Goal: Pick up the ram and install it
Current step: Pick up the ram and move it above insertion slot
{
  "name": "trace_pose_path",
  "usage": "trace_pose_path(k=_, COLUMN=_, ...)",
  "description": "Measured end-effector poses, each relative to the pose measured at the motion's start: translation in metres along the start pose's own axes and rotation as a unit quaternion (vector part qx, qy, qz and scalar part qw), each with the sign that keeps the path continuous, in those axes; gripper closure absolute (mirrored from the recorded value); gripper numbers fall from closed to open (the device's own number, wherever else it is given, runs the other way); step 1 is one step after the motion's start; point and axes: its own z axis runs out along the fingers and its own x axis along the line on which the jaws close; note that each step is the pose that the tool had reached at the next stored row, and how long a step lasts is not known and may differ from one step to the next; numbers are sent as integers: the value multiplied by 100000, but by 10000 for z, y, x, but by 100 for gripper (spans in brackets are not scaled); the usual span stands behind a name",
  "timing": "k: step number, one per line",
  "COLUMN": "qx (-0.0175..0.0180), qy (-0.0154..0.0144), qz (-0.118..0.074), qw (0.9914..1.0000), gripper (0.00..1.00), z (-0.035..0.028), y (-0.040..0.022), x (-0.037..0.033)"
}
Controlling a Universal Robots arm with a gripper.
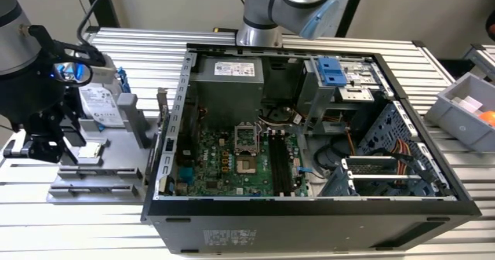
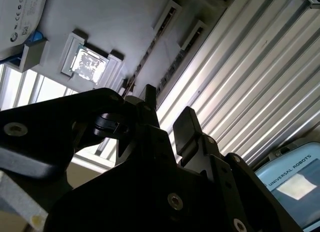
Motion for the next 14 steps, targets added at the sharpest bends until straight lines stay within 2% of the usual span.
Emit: trace_pose_path(k=14, qx=1, qy=9, qz=-20, qw=100000, gripper=0, z=87, y=-1, x=10)
